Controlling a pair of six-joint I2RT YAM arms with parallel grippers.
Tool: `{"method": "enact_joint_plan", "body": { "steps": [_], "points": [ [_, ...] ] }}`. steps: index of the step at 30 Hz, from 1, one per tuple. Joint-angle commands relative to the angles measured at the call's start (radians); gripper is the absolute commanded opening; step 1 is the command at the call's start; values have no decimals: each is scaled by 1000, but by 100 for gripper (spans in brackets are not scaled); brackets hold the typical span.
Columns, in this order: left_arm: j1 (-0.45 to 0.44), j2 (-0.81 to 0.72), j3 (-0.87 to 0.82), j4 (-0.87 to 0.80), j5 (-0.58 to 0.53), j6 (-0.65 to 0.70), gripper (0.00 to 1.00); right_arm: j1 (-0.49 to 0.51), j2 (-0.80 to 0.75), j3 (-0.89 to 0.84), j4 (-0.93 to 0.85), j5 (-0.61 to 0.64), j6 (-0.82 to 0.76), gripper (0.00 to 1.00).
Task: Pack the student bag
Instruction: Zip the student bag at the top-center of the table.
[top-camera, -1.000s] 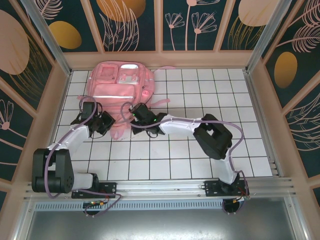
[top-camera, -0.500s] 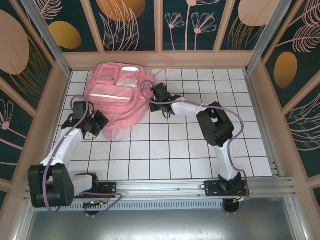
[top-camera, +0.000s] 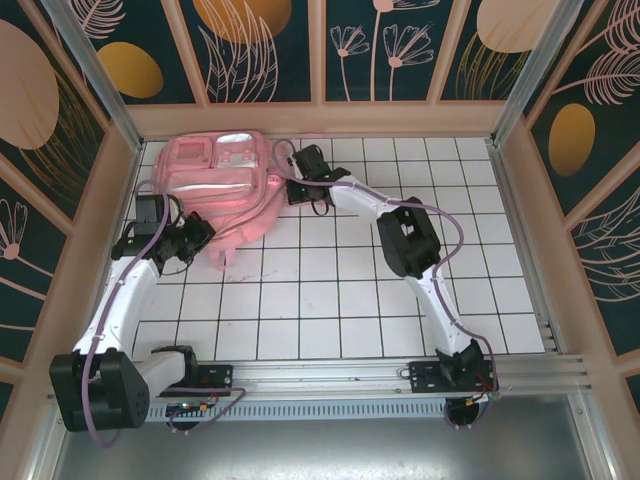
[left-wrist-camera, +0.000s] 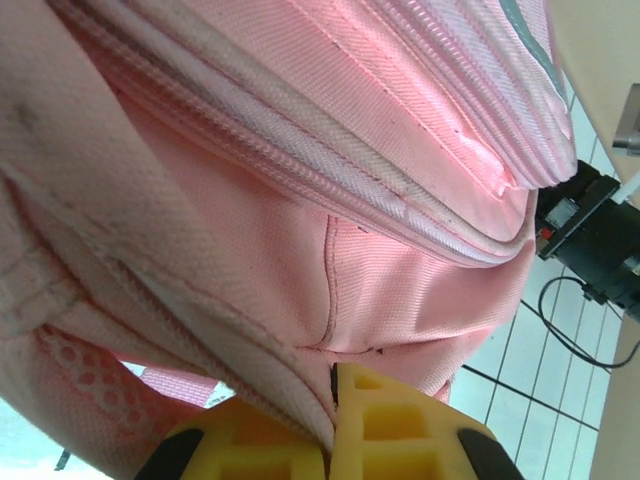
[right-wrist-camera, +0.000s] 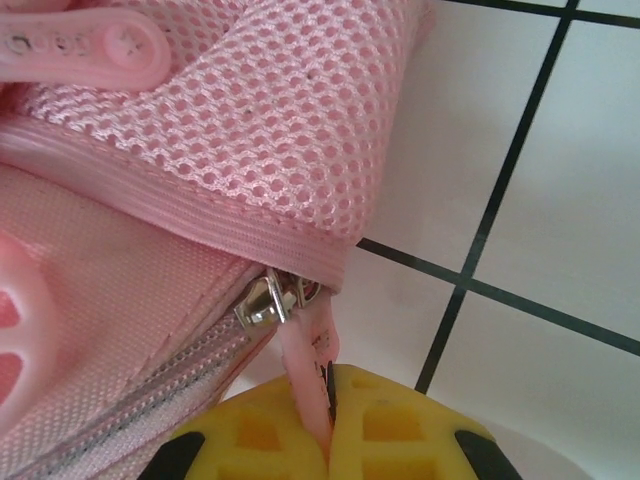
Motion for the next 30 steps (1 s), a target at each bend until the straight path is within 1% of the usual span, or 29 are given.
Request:
{"method": "enact_joint_plan", "body": {
  "steps": [1, 4, 5, 9, 12, 14, 18, 19, 20, 21, 23, 25, 26, 27, 29, 30],
  "points": [
    [18, -70, -19, -11, 94, -12, 0, -131, -35, -52, 37, 158, 59, 10],
    [6, -75, -78, 116, 147, -104, 0, -131, -110, -135, 71, 171, 64, 37],
    [-7, -73, -87, 145, 144, -126, 0, -132, -143, -170, 82, 179, 67, 41],
    [-79, -40, -104, 255, 124, -210, 0, -132, -279, -310, 128, 203, 68, 49],
    [-146, 4, -123, 352, 102, -279, 0, -132, -378, -405, 145, 226, 68, 49],
    [-196, 43, -115, 400, 72, -305, 0, -132, -448, -473, 156, 239, 74, 50],
    [-287, 144, -63, 441, 41, -311, 1, -133, -568, -584, 166, 275, 93, 58],
    [-308, 174, -44, 446, 37, -311, 5, -133, -601, -614, 169, 283, 99, 60],
    [-328, 200, -28, 451, 33, -305, 15, -133, -633, -641, 173, 290, 107, 62],
    [-345, 222, -14, 455, 32, -301, 25, -133, -660, -661, 175, 296, 112, 64],
    [-368, 265, 28, 437, 26, -279, 53, -133, -719, -709, 176, 311, 128, 68],
    [-374, 286, 78, 385, 5, -247, 72, -133, -773, -750, 176, 332, 141, 74],
    [-374, 288, 104, 350, -14, -223, 80, -133, -800, -771, 175, 343, 146, 77],
    [-375, 288, 123, 316, -35, -199, 85, -133, -826, -791, 175, 354, 152, 82],
    [-374, 286, 214, 212, -119, -125, 95, -135, -883, -833, 171, 383, 168, 94],
    [-374, 288, 254, 162, -169, -87, 98, -136, -907, -852, 173, 393, 172, 98]
  ]
}}
